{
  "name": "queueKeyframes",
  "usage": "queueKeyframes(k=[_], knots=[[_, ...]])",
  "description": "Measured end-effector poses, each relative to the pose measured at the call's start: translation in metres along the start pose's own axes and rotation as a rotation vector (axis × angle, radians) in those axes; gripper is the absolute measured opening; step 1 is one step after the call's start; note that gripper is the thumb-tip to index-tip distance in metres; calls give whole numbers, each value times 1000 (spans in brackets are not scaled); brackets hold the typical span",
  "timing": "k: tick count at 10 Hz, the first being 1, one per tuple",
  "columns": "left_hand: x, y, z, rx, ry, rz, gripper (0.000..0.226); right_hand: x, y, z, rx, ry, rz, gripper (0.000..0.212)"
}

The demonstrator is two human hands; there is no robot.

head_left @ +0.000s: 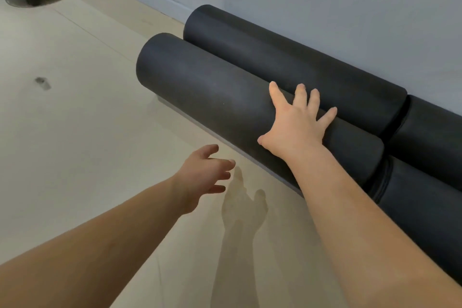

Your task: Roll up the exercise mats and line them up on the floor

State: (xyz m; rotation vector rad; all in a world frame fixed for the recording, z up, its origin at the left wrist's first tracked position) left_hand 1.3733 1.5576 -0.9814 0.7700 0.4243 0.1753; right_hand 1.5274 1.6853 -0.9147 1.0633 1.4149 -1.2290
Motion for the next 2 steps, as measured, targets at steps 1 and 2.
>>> queueKeyframes(k=[1, 2], knots=[[-37, -7, 9, 52, 56, -39, 71, -3, -36, 14, -57, 67, -139, 86], [-73, -14, 18, 113, 120, -99, 69, -1, -77, 26, -186, 84, -219, 69]])
Point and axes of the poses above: each hand's wrist, its own z-axis away from the middle knuckle, its own x-axis out of the palm, y = z × x, the point moved 7 cm from there along -z, towards the middle knuckle, and after that the axes turned 13 degrees about y, right-handed, at the moved point
